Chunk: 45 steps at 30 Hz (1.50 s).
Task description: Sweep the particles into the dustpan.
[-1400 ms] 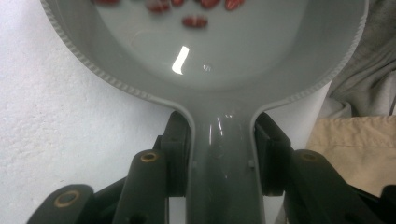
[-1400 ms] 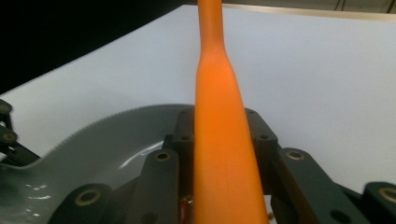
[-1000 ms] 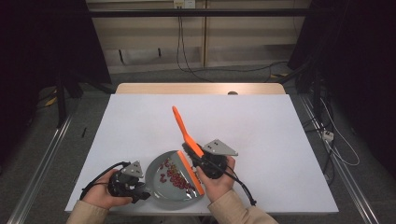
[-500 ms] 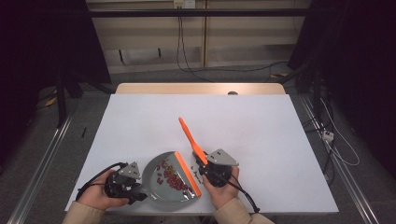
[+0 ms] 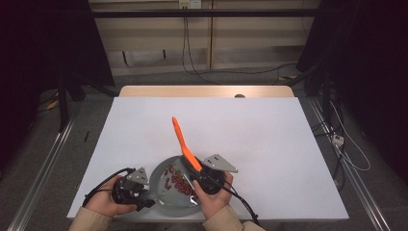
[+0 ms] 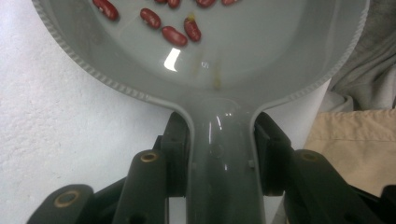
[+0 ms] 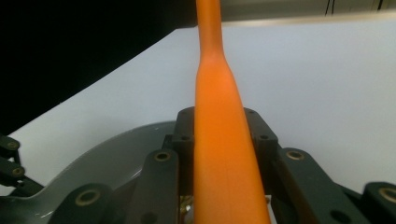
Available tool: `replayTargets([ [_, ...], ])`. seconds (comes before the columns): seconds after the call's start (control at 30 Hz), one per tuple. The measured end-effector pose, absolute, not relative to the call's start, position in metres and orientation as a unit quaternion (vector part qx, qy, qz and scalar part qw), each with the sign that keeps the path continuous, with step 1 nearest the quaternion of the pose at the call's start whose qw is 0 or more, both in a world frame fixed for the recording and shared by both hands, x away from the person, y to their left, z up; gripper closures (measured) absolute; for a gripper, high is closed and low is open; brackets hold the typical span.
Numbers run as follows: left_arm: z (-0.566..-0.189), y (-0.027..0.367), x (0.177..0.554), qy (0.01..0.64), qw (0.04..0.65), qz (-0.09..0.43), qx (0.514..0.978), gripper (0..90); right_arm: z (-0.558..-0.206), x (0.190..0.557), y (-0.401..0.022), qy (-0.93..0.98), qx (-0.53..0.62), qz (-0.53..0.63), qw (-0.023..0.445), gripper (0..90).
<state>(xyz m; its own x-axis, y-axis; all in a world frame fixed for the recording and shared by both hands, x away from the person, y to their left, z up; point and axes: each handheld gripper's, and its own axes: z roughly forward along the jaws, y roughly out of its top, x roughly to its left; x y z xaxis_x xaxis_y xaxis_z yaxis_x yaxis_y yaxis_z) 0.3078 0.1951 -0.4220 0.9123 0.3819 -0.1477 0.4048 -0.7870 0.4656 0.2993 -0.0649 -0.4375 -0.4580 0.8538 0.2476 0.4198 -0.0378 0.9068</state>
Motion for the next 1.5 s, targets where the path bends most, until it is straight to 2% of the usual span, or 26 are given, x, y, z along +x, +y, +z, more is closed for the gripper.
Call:
replayTargets([
  [0.2,-0.423,0.193,0.309,0.215,0.258,-0.021,0.942,62.9,-0.429,0.309,-0.088,0.676,0.464,0.522,0.234,71.1],
  [0.47,-0.42,0.196,0.309,0.209,0.252,-0.024,0.945,62.9,-0.442,0.314,-0.108,0.7,0.456,0.472,0.282,71.2],
  [0.73,-0.422,0.192,0.308,0.211,0.247,-0.026,0.945,62.9,-0.456,0.298,-0.084,0.693,0.466,0.492,0.248,70.1],
  [0.83,-0.422,0.192,0.308,0.213,0.248,-0.025,0.945,62.9,-0.453,0.297,-0.073,0.671,0.474,0.531,0.209,71.0],
  [1.07,-0.424,0.193,0.308,0.212,0.256,-0.021,0.943,62.7,-0.433,0.304,-0.085,0.664,0.458,0.542,0.234,71.1],
  [1.17,-0.426,0.191,0.309,0.209,0.256,-0.017,0.944,62.5,-0.431,0.307,-0.097,0.668,0.458,0.531,0.249,71.1],
  [1.2,-0.428,0.188,0.307,0.228,0.269,-0.017,0.936,61.9,-0.431,0.308,-0.101,0.67,0.458,0.526,0.254,71.1],
  [1.37,-0.426,0.187,0.308,0.208,0.257,0.001,0.944,63.7,-0.436,0.309,-0.115,0.674,0.465,0.514,0.258,71.1],
  [1.4,-0.428,0.186,0.306,0.227,0.282,0.014,0.932,63.8,-0.436,0.309,-0.117,0.674,0.466,0.51,0.26,71.1],
  [1.5,-0.433,0.187,0.309,0.233,0.303,0.026,0.924,63.9,-0.437,0.31,-0.127,0.671,0.472,0.507,0.264,71.1],
])
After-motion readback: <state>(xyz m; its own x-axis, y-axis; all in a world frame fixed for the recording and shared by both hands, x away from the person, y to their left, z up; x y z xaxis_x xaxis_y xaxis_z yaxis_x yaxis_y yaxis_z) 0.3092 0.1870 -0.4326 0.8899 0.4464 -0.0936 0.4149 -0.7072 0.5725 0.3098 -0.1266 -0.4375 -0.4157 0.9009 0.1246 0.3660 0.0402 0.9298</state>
